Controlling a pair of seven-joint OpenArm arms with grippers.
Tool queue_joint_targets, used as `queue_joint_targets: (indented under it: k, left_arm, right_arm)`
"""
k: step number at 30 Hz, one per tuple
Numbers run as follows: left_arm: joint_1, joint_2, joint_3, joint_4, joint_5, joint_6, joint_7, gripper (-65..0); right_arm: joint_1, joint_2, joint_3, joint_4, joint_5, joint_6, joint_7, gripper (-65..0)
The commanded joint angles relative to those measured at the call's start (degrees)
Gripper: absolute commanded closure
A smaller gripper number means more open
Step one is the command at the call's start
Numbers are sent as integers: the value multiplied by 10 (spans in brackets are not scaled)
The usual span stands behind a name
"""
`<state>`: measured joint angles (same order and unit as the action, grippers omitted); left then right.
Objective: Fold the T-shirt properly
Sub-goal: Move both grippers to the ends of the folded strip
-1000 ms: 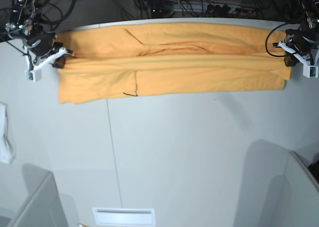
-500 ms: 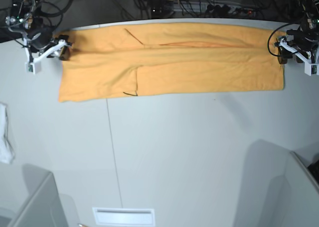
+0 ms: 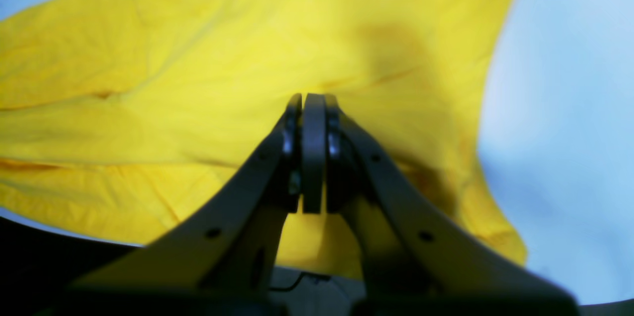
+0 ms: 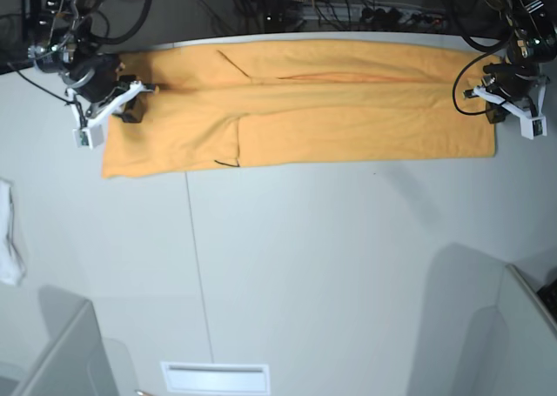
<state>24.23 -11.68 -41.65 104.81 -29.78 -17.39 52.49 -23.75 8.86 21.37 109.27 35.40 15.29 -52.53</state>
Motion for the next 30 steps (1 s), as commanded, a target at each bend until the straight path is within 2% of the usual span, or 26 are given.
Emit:
queue_joint_targets:
  k: [1,3,6,9,13,19,23,27,30]
  left_arm:
    - [-1,0,-3,-7,13,-1,-9,0]
    - [-11,6,-2,-45,50,-2,-17,0]
    - [-33,6,-2,-120,94,-2,-61,0]
    - [-58,6,-2,-189,118,-2,-88,0]
    - [-106,4,-2,-249,121,-2,-90,0]
    - [-210,0,23,-298,122,1,-63,0]
    - [-229,-10,28,-248,115,-1,-10,0]
    - [-231,-8,-24,-156,115,-2,35,0]
    - [-247,-10,-38,-95,107,-2,87,0]
  right_arm:
    - [1,10,3,-7,1,-3,11,0]
    - [4,10,3,-40,0,-3,13,0]
    - [25,14,4,-107,-4,-3,13,0]
    - [52,14,3,-160,-56,-3,43,0]
    - [117,9,3,-217,-131,-2,65,0]
    - [237,4,3,-296,-142,-2,64,0]
    - [255,4,6,-243,-137,0,25,0]
    - [246,-4,4,-121,-137,1,-12,0]
    - [255,-11,4,-51,-137,1,-27,0]
